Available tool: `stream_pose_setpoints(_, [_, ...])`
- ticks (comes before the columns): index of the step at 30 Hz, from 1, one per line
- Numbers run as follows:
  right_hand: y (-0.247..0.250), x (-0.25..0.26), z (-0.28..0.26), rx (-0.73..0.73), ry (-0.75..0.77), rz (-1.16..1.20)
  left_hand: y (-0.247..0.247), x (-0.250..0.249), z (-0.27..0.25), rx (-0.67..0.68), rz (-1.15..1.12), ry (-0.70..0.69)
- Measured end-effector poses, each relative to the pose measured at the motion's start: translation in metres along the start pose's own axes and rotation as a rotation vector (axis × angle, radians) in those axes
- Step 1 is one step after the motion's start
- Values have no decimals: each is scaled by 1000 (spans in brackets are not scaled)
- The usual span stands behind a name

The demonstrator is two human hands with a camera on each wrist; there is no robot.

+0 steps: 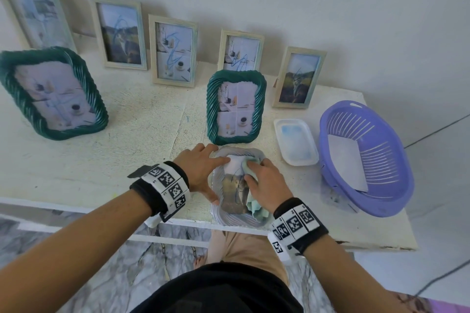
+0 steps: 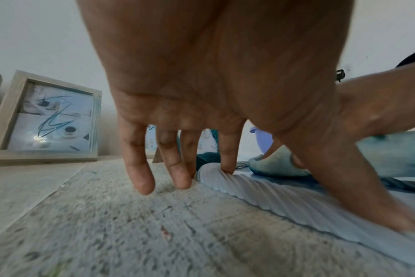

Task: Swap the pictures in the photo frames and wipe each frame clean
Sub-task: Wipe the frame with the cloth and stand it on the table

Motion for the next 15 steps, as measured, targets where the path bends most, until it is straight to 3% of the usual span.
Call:
stream_pose_setpoints(5, [-7,12,-11,119,115,-50,4,-4,1,-5,73,-13])
stream_pose_setpoints(10, [9,1,18,26,50,-79,4,-4,-1,-7,101,-18])
stream_pose_setpoints(15, [-3,24,-9,146,204,-55,6,-6,0,-9,117,-29])
Point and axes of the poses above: each hand's wrist, its own z-axis towards the middle knuckle, its own y-axis out of the back of the hand, x = y × z, the point moved 4 cm from there along z, towards the middle knuckle, and after that the axes turned 5 degrees about y, right-handed, at the moved point
